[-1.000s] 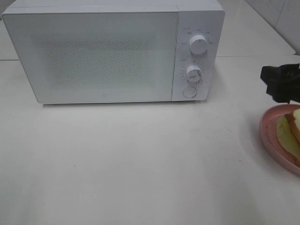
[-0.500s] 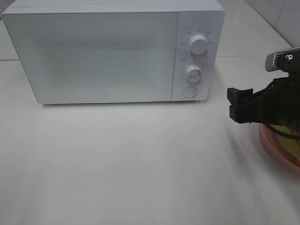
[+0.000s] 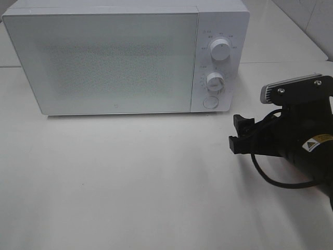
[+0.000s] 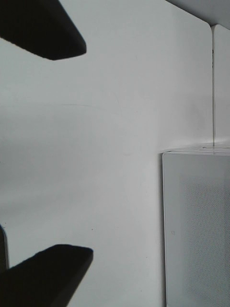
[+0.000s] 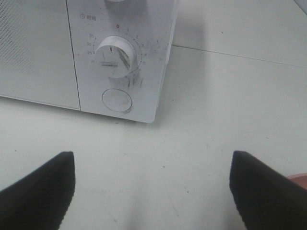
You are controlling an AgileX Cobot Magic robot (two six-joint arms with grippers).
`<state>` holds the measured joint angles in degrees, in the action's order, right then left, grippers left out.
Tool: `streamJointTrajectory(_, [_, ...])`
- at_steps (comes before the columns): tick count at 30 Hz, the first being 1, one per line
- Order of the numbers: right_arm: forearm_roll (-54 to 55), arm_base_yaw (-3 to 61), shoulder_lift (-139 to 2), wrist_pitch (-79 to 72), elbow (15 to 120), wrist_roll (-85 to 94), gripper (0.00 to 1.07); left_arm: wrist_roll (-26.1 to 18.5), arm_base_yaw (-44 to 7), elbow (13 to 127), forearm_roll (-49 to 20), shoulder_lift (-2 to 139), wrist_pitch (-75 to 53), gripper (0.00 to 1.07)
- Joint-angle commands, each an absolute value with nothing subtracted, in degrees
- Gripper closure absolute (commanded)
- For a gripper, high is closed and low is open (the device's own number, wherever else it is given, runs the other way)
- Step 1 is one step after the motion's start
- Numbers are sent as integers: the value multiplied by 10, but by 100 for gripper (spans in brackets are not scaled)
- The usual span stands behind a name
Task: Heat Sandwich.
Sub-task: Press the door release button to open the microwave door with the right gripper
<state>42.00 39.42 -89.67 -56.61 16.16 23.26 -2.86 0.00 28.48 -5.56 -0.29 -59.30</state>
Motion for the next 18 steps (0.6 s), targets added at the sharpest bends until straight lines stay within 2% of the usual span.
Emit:
streamJointTrajectory(1, [453, 419, -914, -591, 172, 226, 25, -27, -2, 282, -58, -18, -590, 1])
streamJointTrajectory(10, [502, 454, -959, -591, 231, 221, 29, -27, -2, 282, -58, -18, -590, 1])
streamJointTrajectory(18, [505, 454, -984, -575, 254, 221, 31, -27, -2, 282, -58, -18, -590, 1])
